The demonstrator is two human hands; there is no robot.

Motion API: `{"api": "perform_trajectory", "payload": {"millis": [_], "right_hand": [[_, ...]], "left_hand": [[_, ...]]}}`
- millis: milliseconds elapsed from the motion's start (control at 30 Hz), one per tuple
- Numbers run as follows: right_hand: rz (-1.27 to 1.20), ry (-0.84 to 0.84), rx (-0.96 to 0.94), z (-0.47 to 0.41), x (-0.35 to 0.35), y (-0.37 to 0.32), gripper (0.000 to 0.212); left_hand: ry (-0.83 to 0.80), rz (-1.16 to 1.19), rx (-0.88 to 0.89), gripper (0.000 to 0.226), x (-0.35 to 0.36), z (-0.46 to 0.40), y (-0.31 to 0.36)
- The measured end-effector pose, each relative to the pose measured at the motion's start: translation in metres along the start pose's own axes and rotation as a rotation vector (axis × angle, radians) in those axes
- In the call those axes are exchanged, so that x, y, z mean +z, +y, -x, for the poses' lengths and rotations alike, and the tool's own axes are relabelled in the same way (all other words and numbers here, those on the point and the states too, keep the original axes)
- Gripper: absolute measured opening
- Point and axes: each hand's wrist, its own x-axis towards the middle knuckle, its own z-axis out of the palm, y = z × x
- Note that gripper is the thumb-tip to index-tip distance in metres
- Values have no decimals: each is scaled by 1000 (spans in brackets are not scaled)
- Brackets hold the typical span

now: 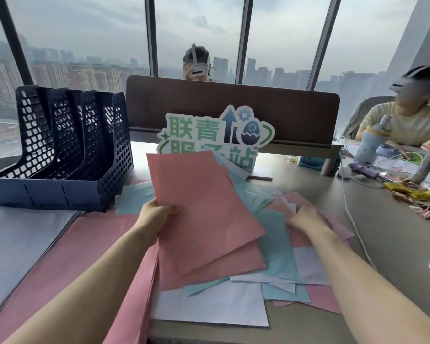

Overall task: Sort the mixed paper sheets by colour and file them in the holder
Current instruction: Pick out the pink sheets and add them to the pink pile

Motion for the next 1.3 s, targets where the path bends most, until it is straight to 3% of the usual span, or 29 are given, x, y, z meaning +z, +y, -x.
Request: {"api": "perform_trajectory", "payload": {"millis": [200, 300, 467, 600, 800, 1000, 1133, 1200, 1300], "right_hand": [[55, -90, -29, -17, -5, 1, 58], [32, 40, -73, -19, -1, 1, 30], [-27, 178, -207, -23, -7, 4, 10], [-72, 155, -245, -21, -13, 5, 14], [-39, 31, -82, -24, -8, 2, 15], [1, -3, -79, -26, -6, 2, 14], [-134, 297, -72, -17, -12, 7, 13], [-324, 510, -55, -11, -27, 5, 19], [-630, 678, 15, -5, -51, -1, 26]], "left_hand": [[-4, -77, -6, 25, 8, -3, -10], [-17, -73, -31, 24, 6, -4, -11], [-15, -43, -59, 24, 3, -5, -10], [-27, -30, -48, 24, 3, -5, -12], [-31, -16, -57, 26, 3, -3, -11], [-40, -7, -66, 24, 2, -3, -10], [-33, -12, -72, 22, 2, -1, -8], [-33, -8, -73, 22, 2, 0, -7], [-23, 7, -90, 23, 0, 1, -6]]}}
